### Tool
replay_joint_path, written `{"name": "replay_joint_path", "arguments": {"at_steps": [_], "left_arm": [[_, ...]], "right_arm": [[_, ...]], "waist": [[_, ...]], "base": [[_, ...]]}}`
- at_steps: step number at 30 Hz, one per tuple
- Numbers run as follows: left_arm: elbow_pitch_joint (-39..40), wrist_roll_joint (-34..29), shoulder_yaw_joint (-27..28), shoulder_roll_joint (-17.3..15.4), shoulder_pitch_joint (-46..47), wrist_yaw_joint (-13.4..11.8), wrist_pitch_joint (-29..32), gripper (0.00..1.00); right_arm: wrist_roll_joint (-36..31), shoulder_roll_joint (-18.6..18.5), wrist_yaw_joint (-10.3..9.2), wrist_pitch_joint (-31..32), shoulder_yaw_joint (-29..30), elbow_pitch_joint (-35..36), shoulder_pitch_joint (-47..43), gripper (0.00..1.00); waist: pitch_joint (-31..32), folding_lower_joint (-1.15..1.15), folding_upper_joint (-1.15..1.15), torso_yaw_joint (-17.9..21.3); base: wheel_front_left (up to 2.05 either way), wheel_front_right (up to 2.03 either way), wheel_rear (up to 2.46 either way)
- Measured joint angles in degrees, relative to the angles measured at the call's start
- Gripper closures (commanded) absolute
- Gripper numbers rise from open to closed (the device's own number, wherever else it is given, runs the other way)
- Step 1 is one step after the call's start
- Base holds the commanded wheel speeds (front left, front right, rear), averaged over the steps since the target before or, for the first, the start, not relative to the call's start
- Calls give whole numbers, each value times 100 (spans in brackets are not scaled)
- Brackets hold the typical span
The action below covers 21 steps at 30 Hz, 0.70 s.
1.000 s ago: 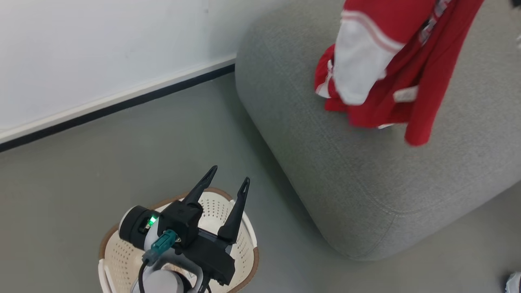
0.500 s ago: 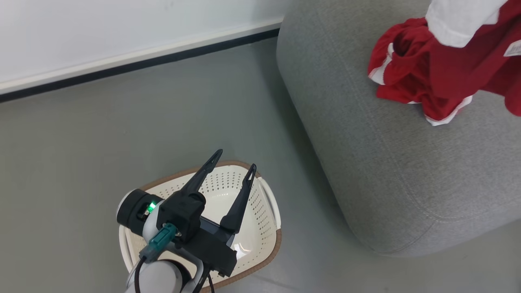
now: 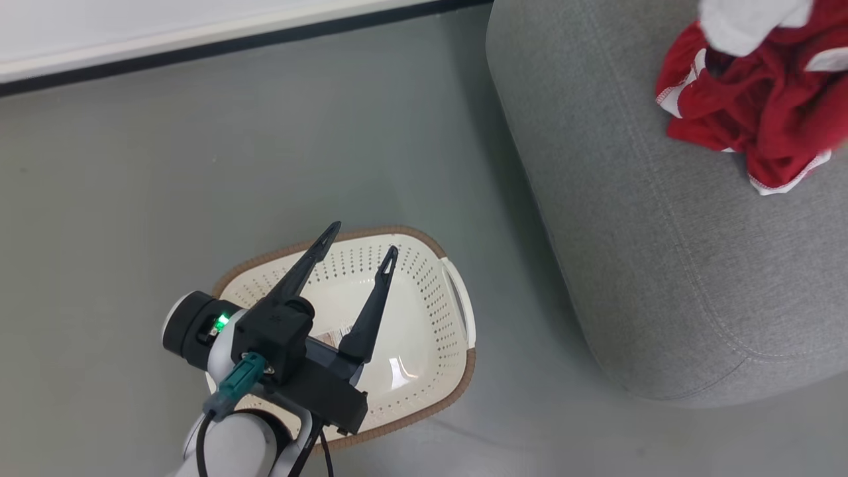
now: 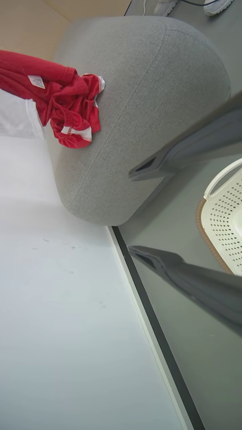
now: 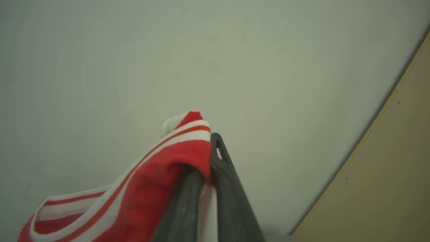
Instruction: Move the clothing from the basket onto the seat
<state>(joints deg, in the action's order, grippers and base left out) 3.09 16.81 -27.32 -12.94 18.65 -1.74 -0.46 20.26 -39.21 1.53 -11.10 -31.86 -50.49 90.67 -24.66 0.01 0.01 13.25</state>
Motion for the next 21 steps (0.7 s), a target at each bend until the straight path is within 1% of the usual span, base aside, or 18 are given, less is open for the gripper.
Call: {"name": "replay_joint_path", "arguments": {"at_steps": [5,6,11,18,21], "left_arm": [[38,-35,-11,-22,68,-3,88,0],[64,-36,-15,-25,118,-3,96,0],[58,-38,-46,-27,148,-1,138,0],[58,-57,-62,-27,227,-2,188,0],[58,-77,-81,-9,237,-1,188,0]], "right_arm": [[115,68,7,-43,-9,-394,-543,100],[149,147,8,-60,-12,-549,-744,100],[260,359,0,-116,-2,-895,-1183,100],[455,739,-2,-167,10,-1234,-1757,100],[508,814,-2,-210,31,-1351,-1993,100]], "waist": [[-186,0,0,-9],[-254,0,0,-9],[-374,0,0,-7],[-455,0,0,-3],[-477,0,-1,-19]], "base": [[0,0,0],[0,0,0],[0,0,0],[0,0,0],[0,0,0]]}}
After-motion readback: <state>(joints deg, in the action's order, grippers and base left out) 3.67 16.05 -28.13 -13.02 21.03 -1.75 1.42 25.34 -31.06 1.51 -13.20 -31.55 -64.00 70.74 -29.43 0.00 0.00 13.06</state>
